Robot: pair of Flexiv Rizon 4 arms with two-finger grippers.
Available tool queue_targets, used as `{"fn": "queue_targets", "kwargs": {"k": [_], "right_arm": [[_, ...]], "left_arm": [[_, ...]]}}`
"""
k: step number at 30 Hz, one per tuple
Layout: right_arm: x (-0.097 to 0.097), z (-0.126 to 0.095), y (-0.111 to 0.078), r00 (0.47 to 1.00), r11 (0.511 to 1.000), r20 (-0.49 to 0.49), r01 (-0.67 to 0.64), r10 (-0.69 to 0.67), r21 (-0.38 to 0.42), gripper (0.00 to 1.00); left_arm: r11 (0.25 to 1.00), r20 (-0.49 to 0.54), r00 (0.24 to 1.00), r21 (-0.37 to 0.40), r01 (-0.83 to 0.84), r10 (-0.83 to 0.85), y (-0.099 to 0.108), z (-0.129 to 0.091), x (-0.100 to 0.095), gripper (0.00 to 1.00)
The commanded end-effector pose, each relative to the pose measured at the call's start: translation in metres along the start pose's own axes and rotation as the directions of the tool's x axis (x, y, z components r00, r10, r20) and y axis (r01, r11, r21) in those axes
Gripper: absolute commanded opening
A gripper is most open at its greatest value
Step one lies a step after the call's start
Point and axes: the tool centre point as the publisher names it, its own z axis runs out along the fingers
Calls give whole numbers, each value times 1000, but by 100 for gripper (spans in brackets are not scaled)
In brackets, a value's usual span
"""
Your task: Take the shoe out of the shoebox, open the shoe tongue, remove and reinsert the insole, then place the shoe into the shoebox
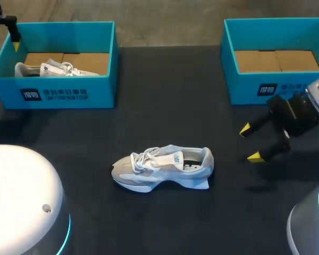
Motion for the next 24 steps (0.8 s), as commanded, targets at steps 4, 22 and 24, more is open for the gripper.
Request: {"fn": "queue_targets", "kwargs": {"k": [4,22,24], "right_arm": [[18,1,-5,991,994,133,28,-14,-103,100],[11,-7,-60,969,982,246,30,16,-184,100],[8,-5,-68,968,978,251,32,21,-207,100]], "left_arm": [[1000,-2,1000,0,-1,1,-1,-1,0,100],[1000,-2,1000,0,-1,1,-1,-1,0,100],[1000,-2,1000,0,-1,1,-1,-1,0,100]]}}
